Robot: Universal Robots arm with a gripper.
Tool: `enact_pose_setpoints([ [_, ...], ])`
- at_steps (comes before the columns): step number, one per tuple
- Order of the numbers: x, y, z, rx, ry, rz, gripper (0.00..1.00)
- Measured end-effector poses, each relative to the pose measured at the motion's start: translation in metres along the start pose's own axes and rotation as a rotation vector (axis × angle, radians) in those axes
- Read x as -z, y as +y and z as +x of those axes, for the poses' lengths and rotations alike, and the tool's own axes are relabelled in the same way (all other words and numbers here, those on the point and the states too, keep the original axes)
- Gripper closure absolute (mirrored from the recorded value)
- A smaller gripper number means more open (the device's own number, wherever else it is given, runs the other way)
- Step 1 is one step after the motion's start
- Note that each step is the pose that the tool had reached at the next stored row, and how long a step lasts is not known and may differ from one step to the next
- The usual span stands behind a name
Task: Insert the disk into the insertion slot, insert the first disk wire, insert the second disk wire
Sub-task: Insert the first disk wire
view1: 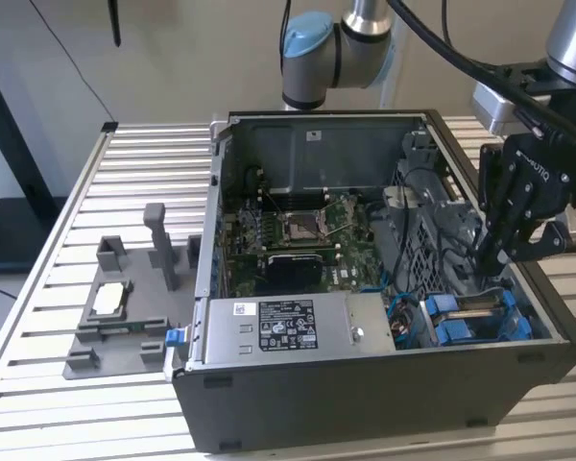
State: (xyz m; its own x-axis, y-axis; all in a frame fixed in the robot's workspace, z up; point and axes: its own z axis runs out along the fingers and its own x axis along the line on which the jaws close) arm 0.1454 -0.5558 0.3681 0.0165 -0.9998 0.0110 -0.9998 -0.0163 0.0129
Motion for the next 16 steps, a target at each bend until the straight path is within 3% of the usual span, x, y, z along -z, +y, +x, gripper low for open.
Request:
enact_pose_setpoints([
  [16, -0.0136, -0.0066, 0.002, 0.002, 0.0111, 0.0145, 0.81],
])
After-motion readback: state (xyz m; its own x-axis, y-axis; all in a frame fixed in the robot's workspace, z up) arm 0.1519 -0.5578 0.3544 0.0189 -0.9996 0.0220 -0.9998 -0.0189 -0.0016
